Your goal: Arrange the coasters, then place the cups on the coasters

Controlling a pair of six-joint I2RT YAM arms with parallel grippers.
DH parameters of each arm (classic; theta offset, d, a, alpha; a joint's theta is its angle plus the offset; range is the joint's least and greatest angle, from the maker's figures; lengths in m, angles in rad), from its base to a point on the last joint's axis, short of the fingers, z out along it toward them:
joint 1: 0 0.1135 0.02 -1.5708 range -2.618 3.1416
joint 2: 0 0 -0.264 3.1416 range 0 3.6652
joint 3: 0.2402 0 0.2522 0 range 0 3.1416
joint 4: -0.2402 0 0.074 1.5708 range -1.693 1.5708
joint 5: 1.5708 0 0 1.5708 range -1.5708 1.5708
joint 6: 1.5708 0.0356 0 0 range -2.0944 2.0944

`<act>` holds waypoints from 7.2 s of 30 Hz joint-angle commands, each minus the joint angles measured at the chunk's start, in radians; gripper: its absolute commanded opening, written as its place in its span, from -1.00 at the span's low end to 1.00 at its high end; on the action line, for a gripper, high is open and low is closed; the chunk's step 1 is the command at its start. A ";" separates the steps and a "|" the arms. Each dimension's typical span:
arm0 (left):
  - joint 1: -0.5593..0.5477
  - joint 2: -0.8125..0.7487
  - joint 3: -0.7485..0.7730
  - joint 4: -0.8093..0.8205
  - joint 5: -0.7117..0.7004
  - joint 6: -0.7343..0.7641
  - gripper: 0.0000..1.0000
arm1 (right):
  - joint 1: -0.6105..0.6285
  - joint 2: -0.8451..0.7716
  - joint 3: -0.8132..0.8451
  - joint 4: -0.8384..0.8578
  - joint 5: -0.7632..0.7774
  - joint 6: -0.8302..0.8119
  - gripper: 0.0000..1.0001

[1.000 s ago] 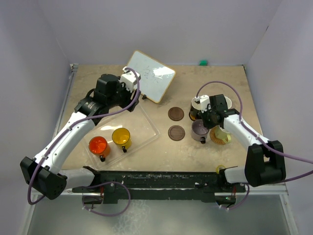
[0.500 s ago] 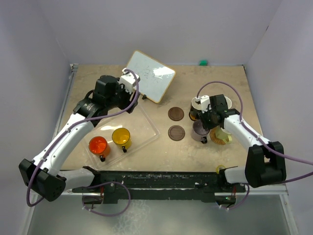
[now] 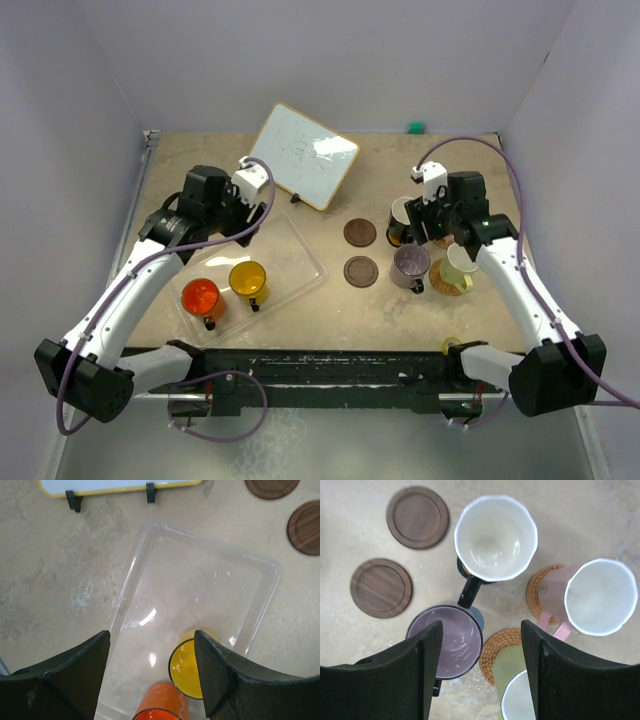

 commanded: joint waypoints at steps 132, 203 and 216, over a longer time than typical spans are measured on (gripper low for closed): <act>0.424 -0.054 0.009 0.281 -0.099 -0.138 0.58 | 0.595 0.608 0.562 0.177 -0.161 0.268 0.41; 0.467 -0.174 -0.091 0.346 -0.034 -0.064 0.65 | 0.666 0.595 0.755 -0.100 0.060 0.176 -1.00; 0.467 -0.267 -0.219 0.399 0.028 -0.012 0.65 | 0.518 0.331 0.509 -0.039 0.100 0.144 -1.00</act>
